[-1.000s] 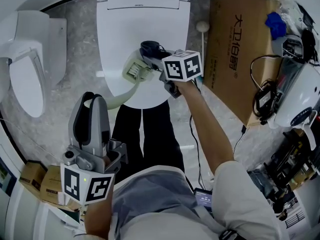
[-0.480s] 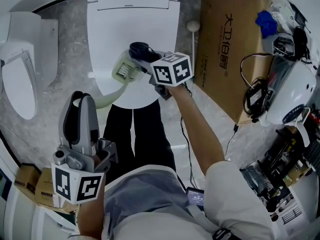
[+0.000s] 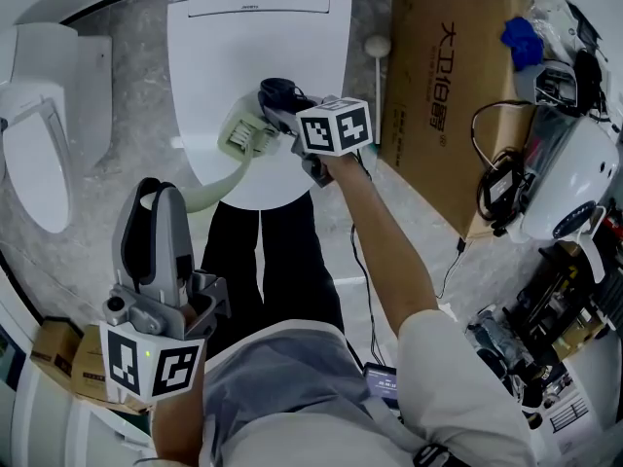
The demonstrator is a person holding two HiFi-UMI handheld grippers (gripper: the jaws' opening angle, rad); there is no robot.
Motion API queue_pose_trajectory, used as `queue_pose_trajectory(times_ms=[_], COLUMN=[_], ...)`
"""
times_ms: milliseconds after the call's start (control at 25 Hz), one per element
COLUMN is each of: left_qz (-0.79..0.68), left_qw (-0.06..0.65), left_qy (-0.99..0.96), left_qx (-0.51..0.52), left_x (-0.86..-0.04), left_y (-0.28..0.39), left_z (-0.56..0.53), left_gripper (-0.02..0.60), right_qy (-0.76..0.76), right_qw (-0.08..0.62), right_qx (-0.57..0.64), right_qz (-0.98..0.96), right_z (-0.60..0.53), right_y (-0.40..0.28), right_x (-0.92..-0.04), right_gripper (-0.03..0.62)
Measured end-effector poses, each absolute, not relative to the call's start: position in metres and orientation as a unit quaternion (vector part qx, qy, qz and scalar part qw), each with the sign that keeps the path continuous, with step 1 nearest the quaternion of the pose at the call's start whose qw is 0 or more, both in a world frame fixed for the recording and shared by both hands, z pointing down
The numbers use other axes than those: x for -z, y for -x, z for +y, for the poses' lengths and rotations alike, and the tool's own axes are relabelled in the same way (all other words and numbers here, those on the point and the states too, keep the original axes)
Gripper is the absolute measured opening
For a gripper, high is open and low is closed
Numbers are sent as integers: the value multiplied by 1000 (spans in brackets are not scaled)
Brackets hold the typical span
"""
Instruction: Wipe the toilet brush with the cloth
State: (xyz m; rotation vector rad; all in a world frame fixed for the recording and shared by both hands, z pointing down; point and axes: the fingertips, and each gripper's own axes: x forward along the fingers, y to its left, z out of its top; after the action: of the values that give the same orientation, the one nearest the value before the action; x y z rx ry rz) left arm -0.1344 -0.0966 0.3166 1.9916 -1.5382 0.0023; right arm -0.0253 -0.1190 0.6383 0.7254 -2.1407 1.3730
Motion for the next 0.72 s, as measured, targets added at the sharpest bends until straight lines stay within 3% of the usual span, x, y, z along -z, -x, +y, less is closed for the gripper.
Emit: queue_pose_trajectory(times_ms=[720], left_qz=[-573], left_qw=[307], left_qy=[-760], left_qx=[1], left_x=[-319], left_y=[134], left_z=[-102], left_gripper=[0], right_qy=[-307], right_qw=[274], right_qx=[-539], right_qz=[-735], right_z=[-90], right_y=[-3], right_x=[-682], right_gripper=[116])
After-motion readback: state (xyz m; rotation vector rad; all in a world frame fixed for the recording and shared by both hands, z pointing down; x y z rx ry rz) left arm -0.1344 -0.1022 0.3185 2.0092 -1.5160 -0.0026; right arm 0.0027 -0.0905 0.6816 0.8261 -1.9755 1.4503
